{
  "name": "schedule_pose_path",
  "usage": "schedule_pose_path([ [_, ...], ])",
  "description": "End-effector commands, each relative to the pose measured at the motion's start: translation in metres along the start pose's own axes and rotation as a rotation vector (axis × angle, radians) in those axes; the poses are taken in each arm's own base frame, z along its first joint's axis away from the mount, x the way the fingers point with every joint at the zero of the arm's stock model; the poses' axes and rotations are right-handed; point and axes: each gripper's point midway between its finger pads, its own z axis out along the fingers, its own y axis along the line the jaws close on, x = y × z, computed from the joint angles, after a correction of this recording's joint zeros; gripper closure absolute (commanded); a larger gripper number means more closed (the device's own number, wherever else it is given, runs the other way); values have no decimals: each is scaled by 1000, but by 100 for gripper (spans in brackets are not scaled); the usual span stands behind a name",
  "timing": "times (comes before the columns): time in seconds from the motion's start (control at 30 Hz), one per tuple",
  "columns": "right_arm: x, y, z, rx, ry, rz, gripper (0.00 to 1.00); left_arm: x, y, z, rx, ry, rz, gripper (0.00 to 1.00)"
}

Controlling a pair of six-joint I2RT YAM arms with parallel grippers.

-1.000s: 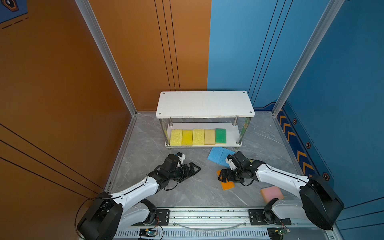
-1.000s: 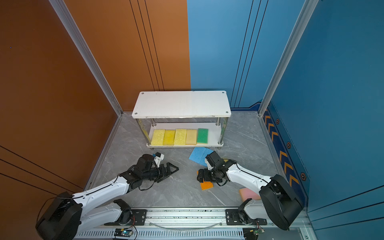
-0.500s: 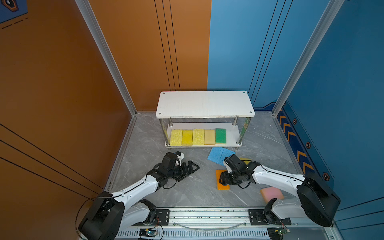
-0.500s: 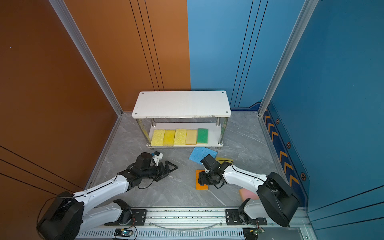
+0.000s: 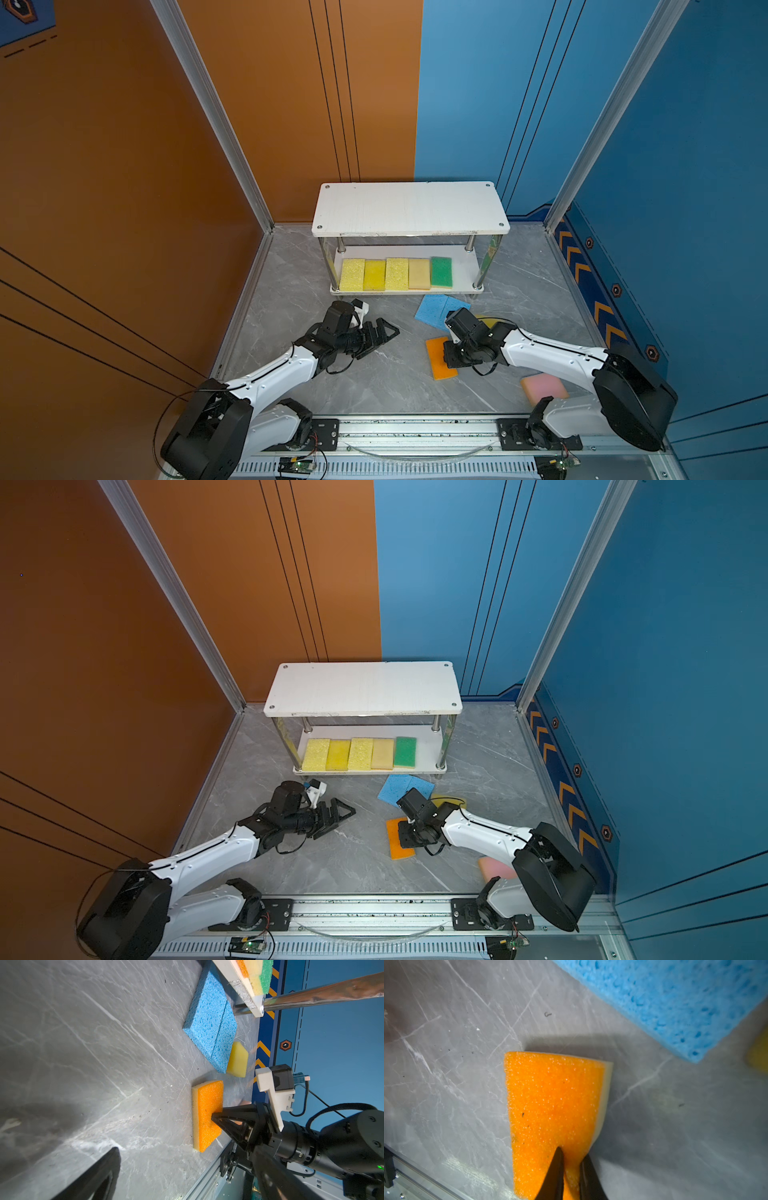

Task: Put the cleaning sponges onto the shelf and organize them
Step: 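Lower the open right gripper around the orange sponge, then close the right gripper on the orange sponge's edge and lift it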

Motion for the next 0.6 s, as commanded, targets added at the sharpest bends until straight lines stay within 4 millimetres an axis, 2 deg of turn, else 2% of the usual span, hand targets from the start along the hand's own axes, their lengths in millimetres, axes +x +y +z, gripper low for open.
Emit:
schedule_pose_path([
  [0.0, 0, -5, -5, 41, -4, 1, 98, -3, -7, -2, 19, 13, 18, 1],
  [0.13, -5, 1, -11, 12, -26, 6, 100, -7, -15, -6, 39, -3, 27, 1],
  [0.33, -19, 20, -26, -80, -61, 17, 100, -10, -17, -12, 53, -26, 37, 1],
  [0.57, -41, 61, -60, -253, -127, 7, 100, -13, -41, -18, 147, -37, 69, 2],
])
